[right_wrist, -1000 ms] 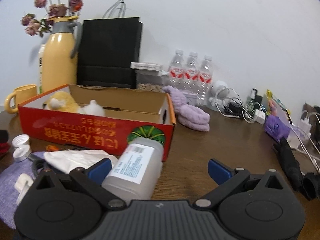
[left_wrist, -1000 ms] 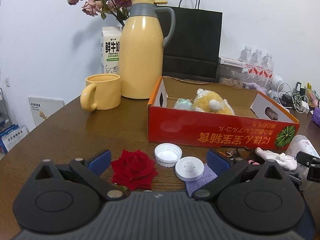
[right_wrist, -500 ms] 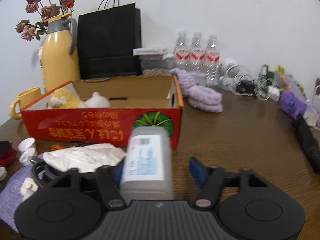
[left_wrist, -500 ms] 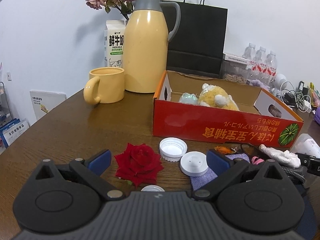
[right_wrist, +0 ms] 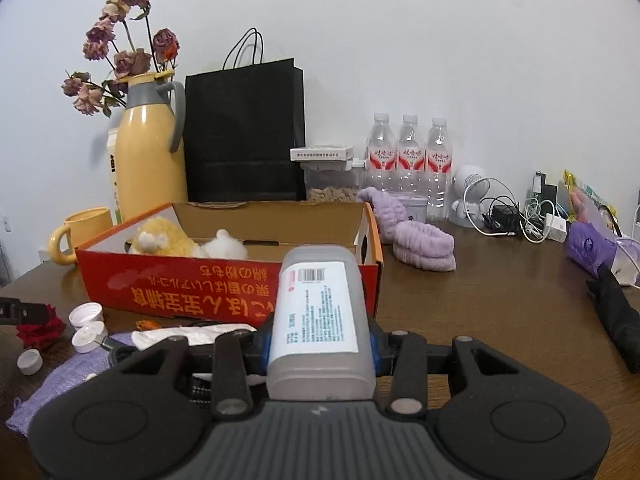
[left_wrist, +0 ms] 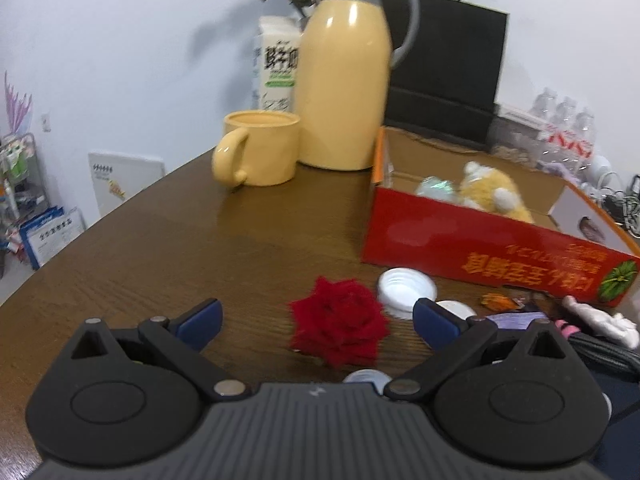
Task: Organize objects
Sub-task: 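Grasp the red rose with the left gripper while the right grasps the white jar, then place the rose and white jar into the box and open both grippers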
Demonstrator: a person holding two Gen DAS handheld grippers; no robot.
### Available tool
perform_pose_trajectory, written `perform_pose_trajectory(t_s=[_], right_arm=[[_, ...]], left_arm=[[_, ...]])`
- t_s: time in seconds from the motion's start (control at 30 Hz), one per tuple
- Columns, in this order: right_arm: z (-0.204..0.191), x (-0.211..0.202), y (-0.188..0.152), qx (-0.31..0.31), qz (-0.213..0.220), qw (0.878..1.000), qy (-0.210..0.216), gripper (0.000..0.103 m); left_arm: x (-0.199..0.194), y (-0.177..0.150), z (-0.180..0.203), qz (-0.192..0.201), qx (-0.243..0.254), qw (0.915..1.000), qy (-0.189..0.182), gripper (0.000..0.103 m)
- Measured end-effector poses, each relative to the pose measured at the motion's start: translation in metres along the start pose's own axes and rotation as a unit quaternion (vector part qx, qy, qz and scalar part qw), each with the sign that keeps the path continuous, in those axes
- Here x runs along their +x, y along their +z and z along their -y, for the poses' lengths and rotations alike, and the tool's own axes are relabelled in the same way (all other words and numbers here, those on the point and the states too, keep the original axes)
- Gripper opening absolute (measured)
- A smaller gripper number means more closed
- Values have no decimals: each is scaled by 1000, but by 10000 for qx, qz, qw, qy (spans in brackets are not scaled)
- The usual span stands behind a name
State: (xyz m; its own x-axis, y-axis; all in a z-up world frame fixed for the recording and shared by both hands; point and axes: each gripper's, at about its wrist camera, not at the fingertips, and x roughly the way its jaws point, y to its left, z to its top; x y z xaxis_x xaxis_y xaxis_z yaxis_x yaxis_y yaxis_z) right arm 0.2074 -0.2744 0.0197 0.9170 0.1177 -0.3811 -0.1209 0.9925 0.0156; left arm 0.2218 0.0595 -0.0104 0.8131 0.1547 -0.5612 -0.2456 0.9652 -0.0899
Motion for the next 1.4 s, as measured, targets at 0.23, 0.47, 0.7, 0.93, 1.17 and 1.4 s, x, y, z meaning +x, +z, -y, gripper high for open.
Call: perform_pose_trajectory(t_s=[0.23,0.47,0.7,0.93,1.17,1.4], right_arm=[[-3,-6,1,-62,97,9999,74,40],[-4,-7,0,-106,107,9998,114,40],[-4,-7,-1,-123,98,9998,105,40],[-5,-7,-2,-156,111,9998,98,40],[-4,-10,1,-141,205,9996,126,40],[-2,-12,27,-6,583,9979,295,40]], left_arm=[[8,2,-2,-138,86,9999,48,103],[17,3,2,-198,343,9991,-117,102],[20,2,2,-328,318,9980,-430,56],[12,1,2,-103,262,9982,-521,43],[0,4,2,234,266,9982,-491,41],[-20,24,21,692,401,9940,-739,41]])
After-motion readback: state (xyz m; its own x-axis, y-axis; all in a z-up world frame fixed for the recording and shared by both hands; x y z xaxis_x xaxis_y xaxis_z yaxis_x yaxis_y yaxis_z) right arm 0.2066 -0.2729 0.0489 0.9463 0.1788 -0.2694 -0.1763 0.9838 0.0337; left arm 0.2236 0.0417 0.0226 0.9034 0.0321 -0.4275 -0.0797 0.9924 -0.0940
